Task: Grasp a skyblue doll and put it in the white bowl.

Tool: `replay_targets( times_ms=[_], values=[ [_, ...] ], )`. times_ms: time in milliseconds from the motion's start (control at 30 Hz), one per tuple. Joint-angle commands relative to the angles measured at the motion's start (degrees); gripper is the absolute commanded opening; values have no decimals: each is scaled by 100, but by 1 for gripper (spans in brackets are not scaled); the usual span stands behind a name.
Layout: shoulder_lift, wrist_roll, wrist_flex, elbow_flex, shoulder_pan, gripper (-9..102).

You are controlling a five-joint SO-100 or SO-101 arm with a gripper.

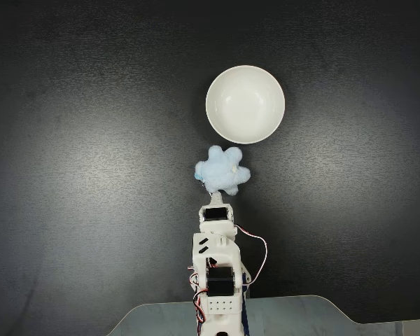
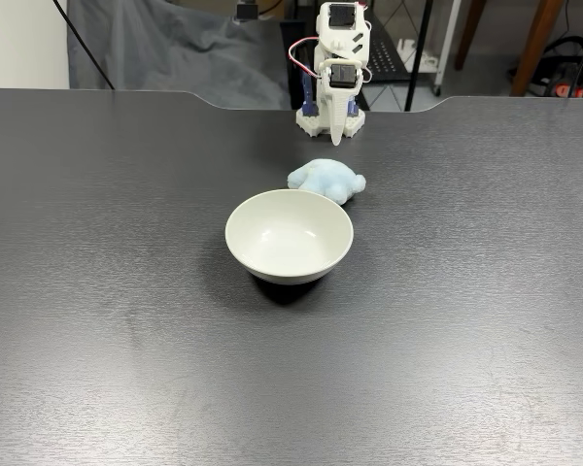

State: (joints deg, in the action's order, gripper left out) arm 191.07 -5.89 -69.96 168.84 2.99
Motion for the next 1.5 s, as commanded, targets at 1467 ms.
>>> replay_targets(
  times_ms=[1467],
  values=[
    [-6583, -114, -3146, -8912, -193, -1]
  ],
)
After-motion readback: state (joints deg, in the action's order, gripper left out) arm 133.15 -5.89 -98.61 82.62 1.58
